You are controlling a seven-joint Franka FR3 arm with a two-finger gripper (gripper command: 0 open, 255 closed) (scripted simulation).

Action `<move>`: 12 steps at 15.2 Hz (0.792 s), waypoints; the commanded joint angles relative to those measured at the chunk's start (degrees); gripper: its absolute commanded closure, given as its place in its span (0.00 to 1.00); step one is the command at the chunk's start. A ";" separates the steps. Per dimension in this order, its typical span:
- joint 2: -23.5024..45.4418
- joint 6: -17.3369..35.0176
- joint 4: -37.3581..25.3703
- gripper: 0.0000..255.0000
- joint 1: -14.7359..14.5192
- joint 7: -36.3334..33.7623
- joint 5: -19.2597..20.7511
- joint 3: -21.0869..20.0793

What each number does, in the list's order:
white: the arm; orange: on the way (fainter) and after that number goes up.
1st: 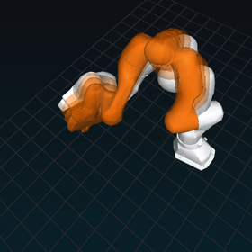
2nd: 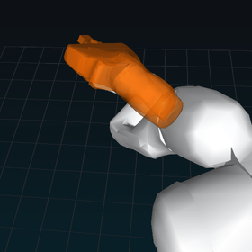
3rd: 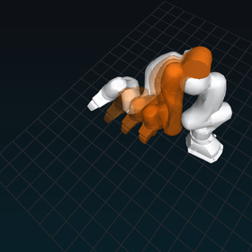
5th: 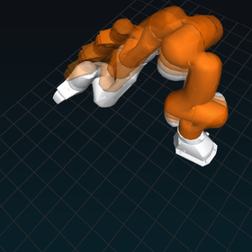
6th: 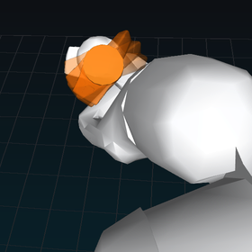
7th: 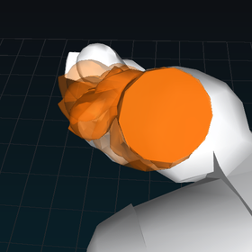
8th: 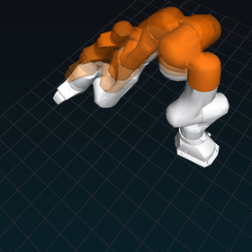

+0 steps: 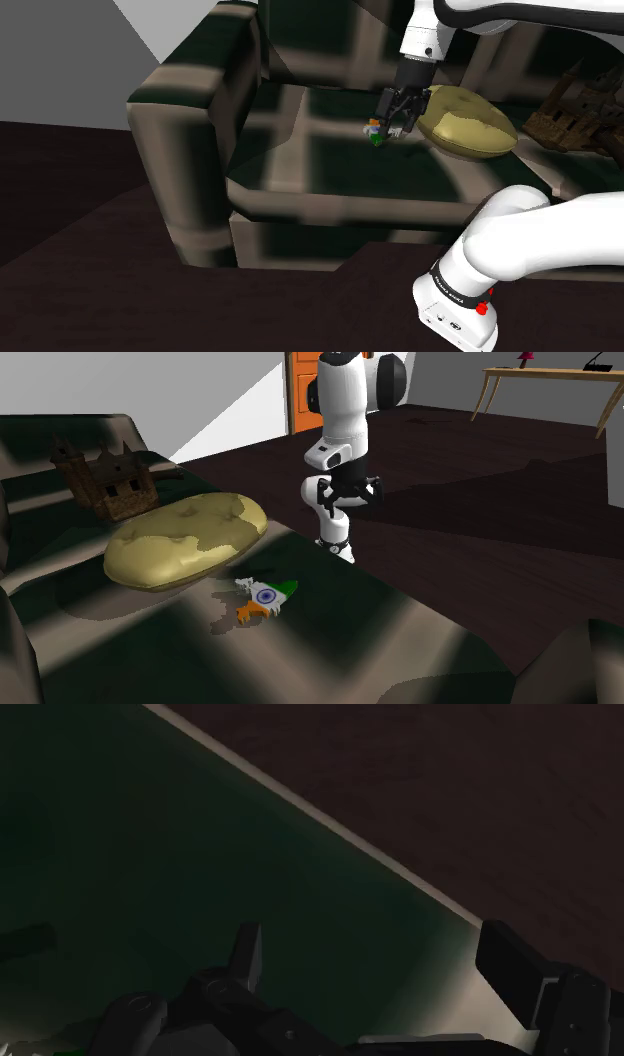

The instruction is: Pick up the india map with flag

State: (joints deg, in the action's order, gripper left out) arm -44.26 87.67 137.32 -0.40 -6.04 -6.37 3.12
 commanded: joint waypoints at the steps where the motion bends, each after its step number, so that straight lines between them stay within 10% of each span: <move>1: 0.00 0.00 0.00 0.00 0.00 0.00 0.00 0.00; 12: 14.26 17.83 0.01 0.00 8.29 -8.73 5.87 1.76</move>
State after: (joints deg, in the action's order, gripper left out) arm -31.37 103.90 137.53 7.04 -13.97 -1.13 4.56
